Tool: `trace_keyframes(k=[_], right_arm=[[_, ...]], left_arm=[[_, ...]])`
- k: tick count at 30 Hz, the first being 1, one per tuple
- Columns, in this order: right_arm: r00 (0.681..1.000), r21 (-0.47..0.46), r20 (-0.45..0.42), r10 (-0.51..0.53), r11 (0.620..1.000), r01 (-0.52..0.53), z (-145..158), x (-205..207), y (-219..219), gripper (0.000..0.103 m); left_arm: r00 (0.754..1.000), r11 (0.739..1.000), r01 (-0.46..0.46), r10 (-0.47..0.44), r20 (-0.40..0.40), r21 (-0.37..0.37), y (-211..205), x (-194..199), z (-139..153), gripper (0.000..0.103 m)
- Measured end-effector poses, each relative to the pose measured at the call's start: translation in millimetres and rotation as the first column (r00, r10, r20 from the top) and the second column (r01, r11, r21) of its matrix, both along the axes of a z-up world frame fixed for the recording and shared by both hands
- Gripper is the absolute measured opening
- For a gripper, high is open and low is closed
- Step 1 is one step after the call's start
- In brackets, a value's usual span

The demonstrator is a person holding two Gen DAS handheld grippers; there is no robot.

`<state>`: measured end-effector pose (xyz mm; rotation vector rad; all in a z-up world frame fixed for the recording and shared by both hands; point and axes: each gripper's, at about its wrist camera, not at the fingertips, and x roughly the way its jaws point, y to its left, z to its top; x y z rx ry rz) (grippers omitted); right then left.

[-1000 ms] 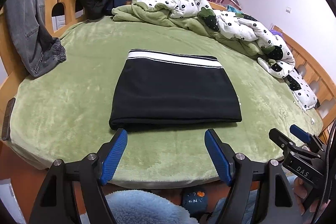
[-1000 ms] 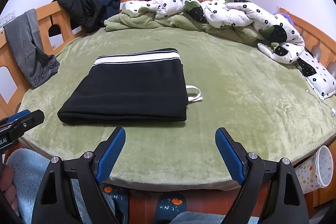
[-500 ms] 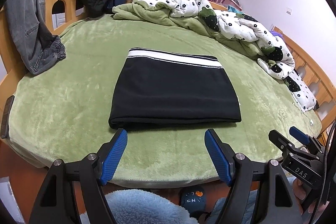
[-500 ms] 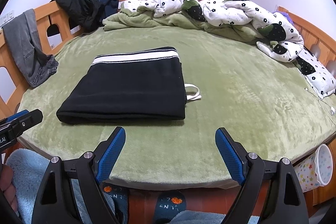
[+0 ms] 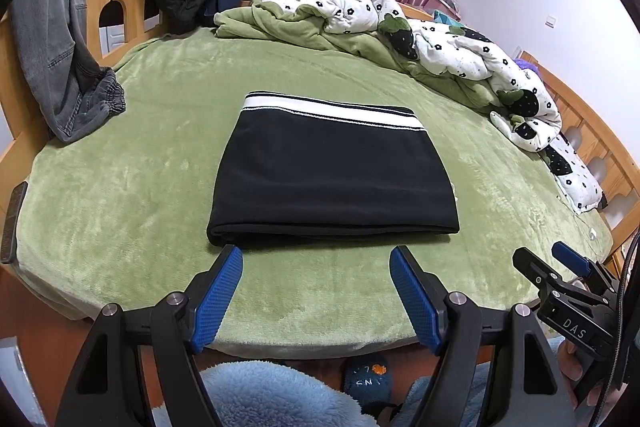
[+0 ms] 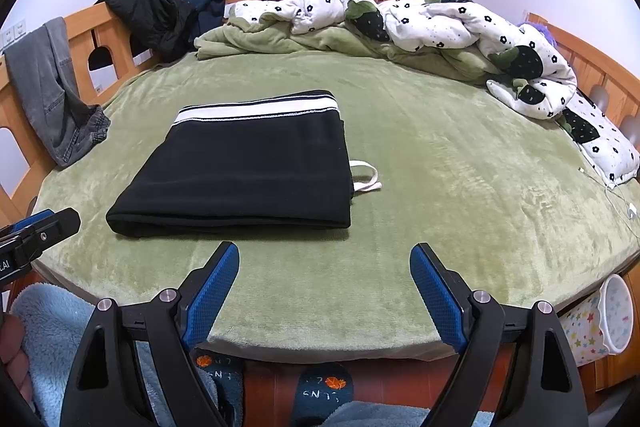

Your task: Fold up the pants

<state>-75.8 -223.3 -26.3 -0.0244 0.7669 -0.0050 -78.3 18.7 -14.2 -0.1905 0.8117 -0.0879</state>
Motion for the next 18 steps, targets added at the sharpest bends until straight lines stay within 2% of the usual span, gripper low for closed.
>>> trace_keyframes(k=[18], right_arm=[[1.0,0.0,0.001,-0.007,1.0,0.007,0.9,-1.1,0.9,0.086]], left_arm=[[1.0,1.0,-0.002,0.002,0.0,-0.009,1.7,0.7,0.1,0.074]])
